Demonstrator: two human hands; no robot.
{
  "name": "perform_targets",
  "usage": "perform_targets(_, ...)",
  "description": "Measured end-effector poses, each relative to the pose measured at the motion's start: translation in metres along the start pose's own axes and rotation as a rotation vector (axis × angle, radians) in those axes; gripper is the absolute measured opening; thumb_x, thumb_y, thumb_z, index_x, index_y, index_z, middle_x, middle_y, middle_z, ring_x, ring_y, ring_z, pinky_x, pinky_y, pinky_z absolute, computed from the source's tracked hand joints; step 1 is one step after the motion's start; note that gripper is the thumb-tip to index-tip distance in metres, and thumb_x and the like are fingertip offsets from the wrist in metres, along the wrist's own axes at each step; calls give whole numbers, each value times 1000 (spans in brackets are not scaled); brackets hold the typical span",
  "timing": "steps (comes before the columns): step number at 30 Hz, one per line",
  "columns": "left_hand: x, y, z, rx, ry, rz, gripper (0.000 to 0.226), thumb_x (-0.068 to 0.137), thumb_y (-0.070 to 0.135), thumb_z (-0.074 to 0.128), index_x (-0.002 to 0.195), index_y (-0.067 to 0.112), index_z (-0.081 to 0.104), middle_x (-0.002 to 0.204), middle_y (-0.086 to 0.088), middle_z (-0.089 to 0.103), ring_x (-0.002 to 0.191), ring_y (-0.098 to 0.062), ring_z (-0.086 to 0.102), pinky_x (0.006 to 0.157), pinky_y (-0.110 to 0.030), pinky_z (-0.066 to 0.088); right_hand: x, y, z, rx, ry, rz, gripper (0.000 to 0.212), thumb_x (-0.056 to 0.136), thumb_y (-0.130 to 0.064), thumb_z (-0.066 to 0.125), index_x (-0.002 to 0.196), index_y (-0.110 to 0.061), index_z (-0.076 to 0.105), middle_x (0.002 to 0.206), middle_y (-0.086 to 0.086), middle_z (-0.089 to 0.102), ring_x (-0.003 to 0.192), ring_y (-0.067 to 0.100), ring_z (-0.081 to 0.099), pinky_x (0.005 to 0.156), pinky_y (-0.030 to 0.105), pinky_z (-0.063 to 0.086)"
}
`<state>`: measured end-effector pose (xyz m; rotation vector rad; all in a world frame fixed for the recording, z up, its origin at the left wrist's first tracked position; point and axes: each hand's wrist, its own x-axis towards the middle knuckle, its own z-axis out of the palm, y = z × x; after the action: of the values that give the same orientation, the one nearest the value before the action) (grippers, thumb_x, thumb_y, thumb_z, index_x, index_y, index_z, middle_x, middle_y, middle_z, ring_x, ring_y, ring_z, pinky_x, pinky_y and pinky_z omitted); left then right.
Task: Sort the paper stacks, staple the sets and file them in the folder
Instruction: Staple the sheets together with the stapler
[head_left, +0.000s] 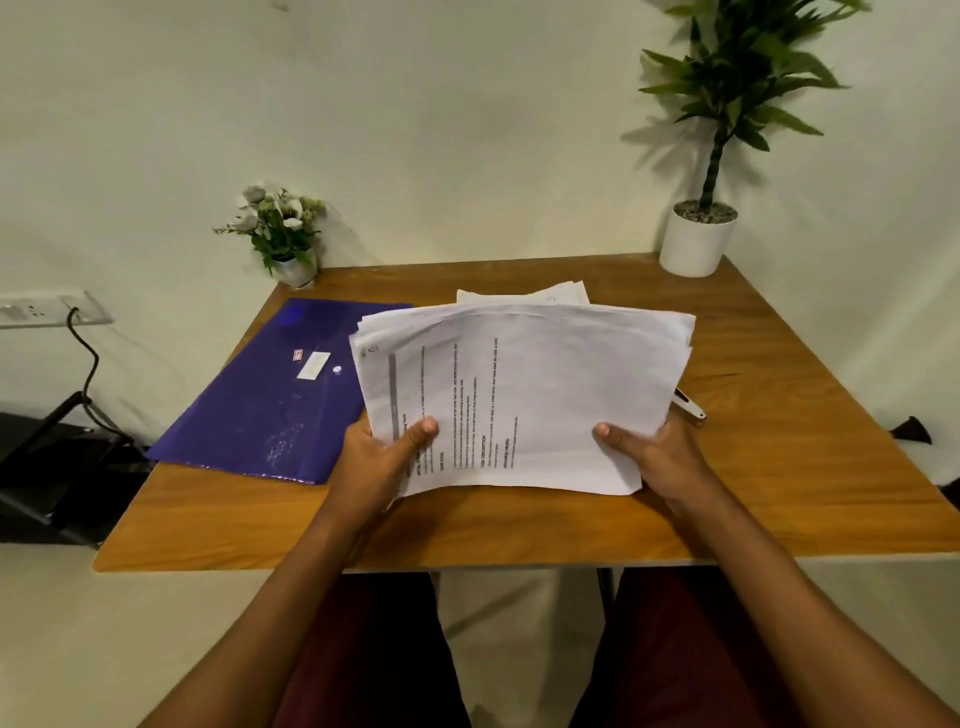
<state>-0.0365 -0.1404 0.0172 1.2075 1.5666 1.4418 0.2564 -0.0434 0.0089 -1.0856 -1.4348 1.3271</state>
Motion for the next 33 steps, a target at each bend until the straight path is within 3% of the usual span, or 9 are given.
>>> perform_targets(5,0,-9,-1,-29,5,-68,31,94,29,66,118,9,69,102,-1,79,95,-22,76,73,-33,63,2,8,-2,-66,-32,60,29,84,-21,80,104,-33,64,97,-21,75,100,6,71,77,17,56)
perform_targets(8,5,-8,5,-88,104,-132,33,94,33,67,121,14,68,105,2,78,97,-21,76,78,-40,63,6,2,2,-50,34,118,32,76,-33,82,104,-29,67,103,-12,74,102,15,72,84,30,59)
perform_targets(11,8,-6,14,-235,182,-228,38,91,35,68,125,17,65,109,-2,77,97,-24,76,84,-53,61,8,-7,8,434,138,144,42,84,-23,77,123,-14,66,119,6,74,110,25,71,86,39,61)
perform_targets(13,5,-1,27,-303,244,-281,36,94,32,67,127,19,63,111,-2,76,96,-22,76,80,-50,62,3,-17,21,777,129,165,30,96,-15,63,126,-14,63,121,8,73,109,24,71,89,41,61)
perform_targets(15,-1,5,43,-396,276,-320,27,95,28,67,122,23,64,111,-2,76,92,-19,76,72,-43,63,-3,-22,41,895,100,186,29,98,-17,56,127,-17,61,118,8,74,107,25,71,90,41,59)
perform_targets(21,-21,12,82,-551,247,-453,30,95,29,68,122,16,65,107,-6,78,92,-27,76,75,-49,63,-2,-29,80,666,341,216,28,101,-18,61,129,-14,60,112,8,76,102,28,74,84,45,62)
perform_targets(25,-17,10,59,-565,168,-412,35,94,19,69,129,16,62,115,-6,76,102,-28,74,78,-47,61,2,-31,67,516,309,150,18,103,-14,58,120,-13,63,103,5,78,97,28,75,80,45,62)
perform_targets(28,4,22,18,-372,174,-312,39,91,14,72,128,20,61,112,-3,75,98,-25,75,75,-41,63,6,-31,46,387,232,107,15,103,-12,56,116,-10,65,105,6,78,99,27,75,86,45,61)
perform_targets(33,35,53,-13,37,-208,-202,50,89,13,74,136,19,57,105,-5,78,96,-25,76,83,-44,62,13,-41,27,198,64,26,19,99,-17,63,114,-7,65,102,6,78,98,27,75,83,42,62)
